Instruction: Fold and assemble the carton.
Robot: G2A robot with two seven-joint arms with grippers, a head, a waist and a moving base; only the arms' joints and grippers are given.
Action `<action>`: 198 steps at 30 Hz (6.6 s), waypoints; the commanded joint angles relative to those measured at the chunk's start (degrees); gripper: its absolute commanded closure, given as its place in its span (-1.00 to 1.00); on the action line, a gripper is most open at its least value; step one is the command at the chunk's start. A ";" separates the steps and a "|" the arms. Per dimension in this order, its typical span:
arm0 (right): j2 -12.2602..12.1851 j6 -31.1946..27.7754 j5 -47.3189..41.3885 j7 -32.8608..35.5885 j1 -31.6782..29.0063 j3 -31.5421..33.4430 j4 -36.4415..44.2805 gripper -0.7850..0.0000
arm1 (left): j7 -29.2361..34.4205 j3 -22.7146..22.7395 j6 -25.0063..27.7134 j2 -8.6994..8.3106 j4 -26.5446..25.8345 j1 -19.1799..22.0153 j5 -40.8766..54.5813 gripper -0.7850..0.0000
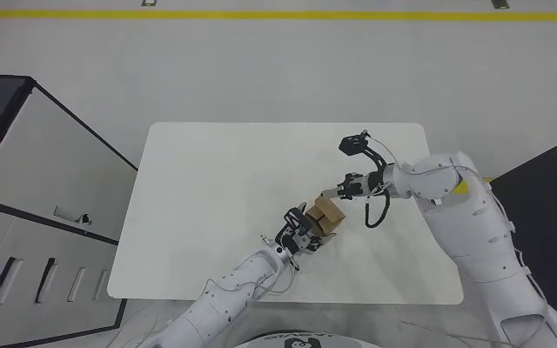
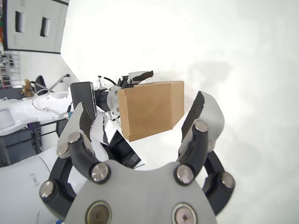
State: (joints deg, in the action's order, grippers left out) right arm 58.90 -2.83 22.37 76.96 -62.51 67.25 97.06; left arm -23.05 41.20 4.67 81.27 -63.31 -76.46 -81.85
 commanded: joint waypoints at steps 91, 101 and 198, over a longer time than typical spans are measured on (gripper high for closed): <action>-1.31 -0.23 7.01 9.32 13.45 -19.00 0.30 -0.55 | 0.73 2.68 1.64 -0.97 -2.88 -2.40 -1.53 -1.00; -1.78 0.41 3.97 7.99 12.03 -16.64 0.28 -1.00 | 0.98 2.23 0.98 -0.73 -2.69 -2.21 -1.94 -1.00; -6.15 -2.14 -5.84 1.98 4.69 -6.79 -0.17 1.00 | -1.20 2.96 1.10 0.19 1.25 -1.52 -3.41 0.81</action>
State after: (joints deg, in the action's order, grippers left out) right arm 52.81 -5.33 16.25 78.36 -57.86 60.45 96.31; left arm -24.23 44.12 5.83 81.46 -62.03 -77.94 -85.26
